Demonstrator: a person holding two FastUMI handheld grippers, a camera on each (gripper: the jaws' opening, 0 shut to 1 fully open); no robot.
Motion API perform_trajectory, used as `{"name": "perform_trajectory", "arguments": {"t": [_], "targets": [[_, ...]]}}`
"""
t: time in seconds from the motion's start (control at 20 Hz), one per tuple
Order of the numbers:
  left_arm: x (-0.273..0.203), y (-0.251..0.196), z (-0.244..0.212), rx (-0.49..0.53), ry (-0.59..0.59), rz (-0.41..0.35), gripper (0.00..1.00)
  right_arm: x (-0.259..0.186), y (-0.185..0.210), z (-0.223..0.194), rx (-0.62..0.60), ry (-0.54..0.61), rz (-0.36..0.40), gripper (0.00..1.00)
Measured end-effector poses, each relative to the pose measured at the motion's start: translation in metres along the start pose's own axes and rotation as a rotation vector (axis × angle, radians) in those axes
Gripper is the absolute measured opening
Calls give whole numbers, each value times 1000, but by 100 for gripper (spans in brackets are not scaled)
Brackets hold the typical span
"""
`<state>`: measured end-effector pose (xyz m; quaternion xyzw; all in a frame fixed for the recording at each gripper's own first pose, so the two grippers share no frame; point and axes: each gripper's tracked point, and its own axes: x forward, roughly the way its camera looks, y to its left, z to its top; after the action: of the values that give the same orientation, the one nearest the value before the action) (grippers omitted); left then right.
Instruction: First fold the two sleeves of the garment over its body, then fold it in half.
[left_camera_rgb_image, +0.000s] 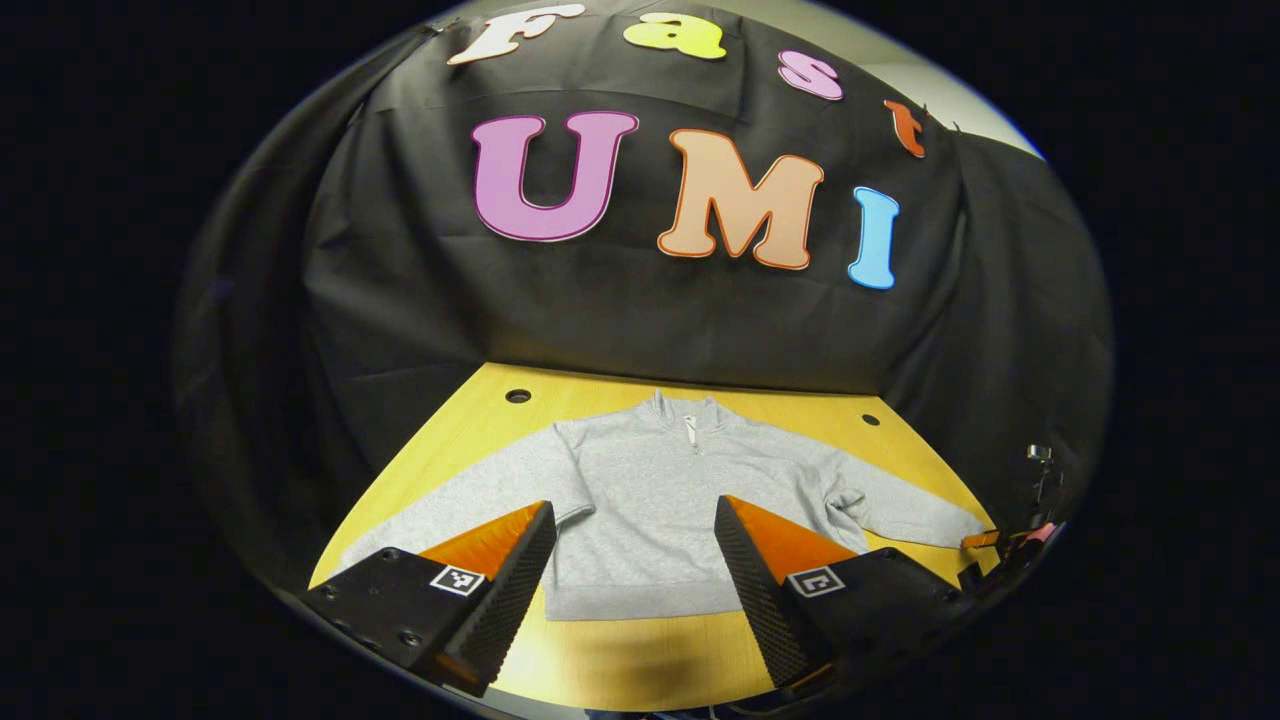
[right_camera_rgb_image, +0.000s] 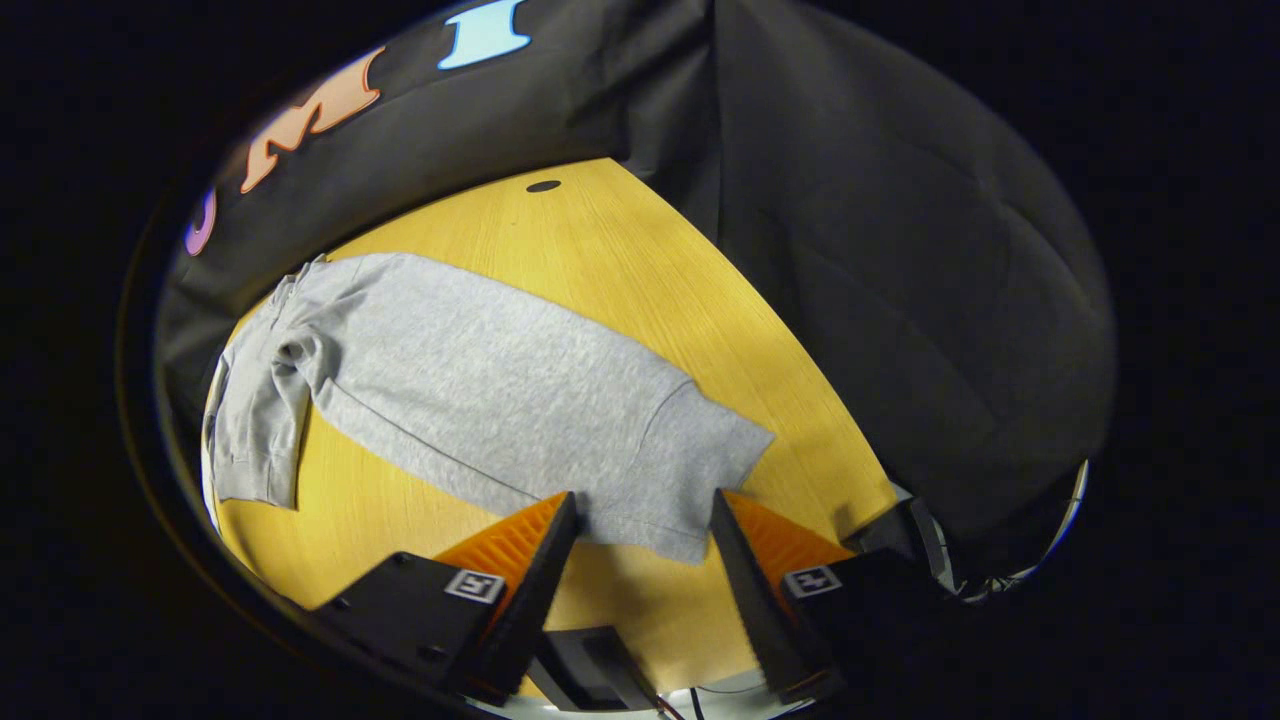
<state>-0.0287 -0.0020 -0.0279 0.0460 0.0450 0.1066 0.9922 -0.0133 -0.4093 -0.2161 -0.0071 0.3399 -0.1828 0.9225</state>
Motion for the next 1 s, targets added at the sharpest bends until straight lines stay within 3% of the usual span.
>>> {"name": "perform_trajectory", "arguments": {"t": [0.15,0.2,0.35,0.7,1.0], "targets": [[-1,2,-2,-11,5,5,93,1,13,2,5,0,18,51],[-1,3,-3,-16,6,5,93,-1,15,2,10,1,17,34],[-3,7,-4,-31,7,3,93,-1,16,4,-11,-7,-22,16],[-10,22,-5,-30,6,-6,93,-31,39,24,-18,-71,-26,16],[-14,40,-7,-36,7,-30,93,-76,83,63,-62,-183,-6,16]]}}
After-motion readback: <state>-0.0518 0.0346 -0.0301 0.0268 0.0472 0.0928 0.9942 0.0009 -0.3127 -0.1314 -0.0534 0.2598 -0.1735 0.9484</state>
